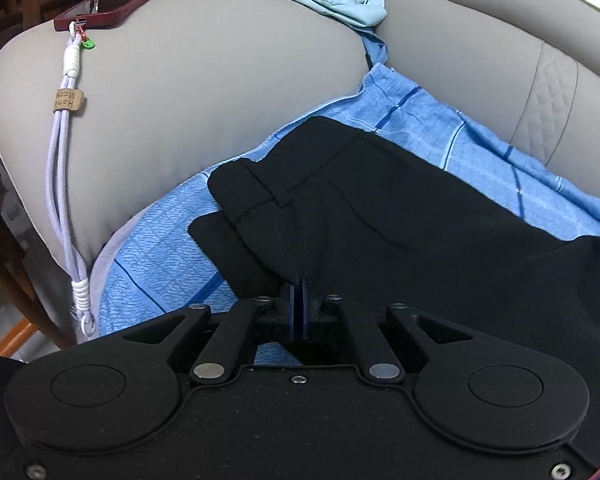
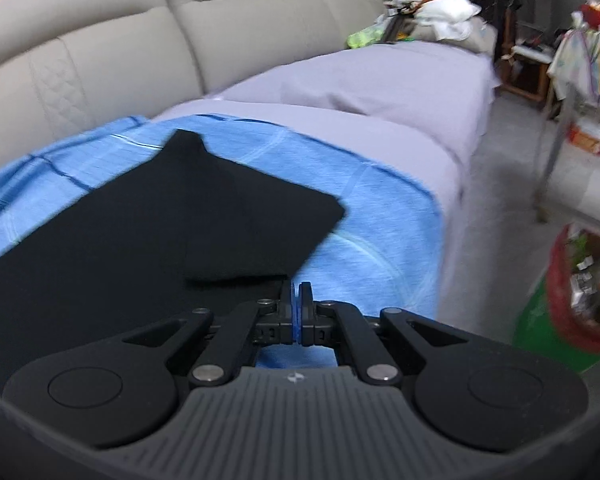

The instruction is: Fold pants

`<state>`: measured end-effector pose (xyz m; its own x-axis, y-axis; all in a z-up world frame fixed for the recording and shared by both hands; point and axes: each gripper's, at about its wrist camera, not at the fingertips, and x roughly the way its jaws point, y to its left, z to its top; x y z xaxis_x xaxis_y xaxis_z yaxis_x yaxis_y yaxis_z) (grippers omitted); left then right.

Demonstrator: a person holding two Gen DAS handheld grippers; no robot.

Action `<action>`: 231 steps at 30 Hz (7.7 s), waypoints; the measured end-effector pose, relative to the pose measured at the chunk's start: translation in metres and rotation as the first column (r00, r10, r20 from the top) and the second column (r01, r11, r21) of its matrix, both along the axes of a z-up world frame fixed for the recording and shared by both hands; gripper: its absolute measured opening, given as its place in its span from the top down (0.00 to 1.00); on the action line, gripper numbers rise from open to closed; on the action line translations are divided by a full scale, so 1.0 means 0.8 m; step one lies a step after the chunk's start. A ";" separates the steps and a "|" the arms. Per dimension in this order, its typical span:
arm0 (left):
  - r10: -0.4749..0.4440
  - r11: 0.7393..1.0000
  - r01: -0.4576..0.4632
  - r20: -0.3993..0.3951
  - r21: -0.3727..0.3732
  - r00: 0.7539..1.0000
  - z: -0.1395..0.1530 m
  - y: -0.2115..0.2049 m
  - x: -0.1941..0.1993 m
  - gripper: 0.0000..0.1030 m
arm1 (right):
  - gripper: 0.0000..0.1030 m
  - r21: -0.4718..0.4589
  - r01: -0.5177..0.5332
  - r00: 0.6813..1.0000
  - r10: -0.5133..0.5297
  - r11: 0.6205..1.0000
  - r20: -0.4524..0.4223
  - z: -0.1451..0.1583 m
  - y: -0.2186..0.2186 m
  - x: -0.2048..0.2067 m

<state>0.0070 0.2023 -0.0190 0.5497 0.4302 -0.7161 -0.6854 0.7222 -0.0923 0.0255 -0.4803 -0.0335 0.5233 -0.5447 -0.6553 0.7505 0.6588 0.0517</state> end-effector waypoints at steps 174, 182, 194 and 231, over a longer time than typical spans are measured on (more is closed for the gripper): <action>-0.643 0.747 0.663 0.298 0.044 0.705 0.027 -0.219 0.026 0.51 | 0.10 -0.214 -0.890 0.378 0.915 0.402 0.143 0.004 0.387 -0.047; -0.684 0.727 0.678 0.188 0.106 0.705 -0.006 -0.290 0.023 0.53 | 0.10 -0.240 -0.730 0.644 0.762 0.640 0.069 -0.021 0.308 -0.038; -0.700 0.706 0.670 0.086 0.229 0.709 -0.029 -0.320 -0.009 0.52 | 0.06 -0.237 -0.696 0.679 0.729 0.678 0.088 -0.042 0.280 -0.049; -0.697 0.705 0.657 0.087 0.266 0.712 -0.035 -0.323 -0.017 0.47 | 0.16 -0.315 -0.848 0.429 0.901 0.426 0.063 -0.045 0.341 -0.004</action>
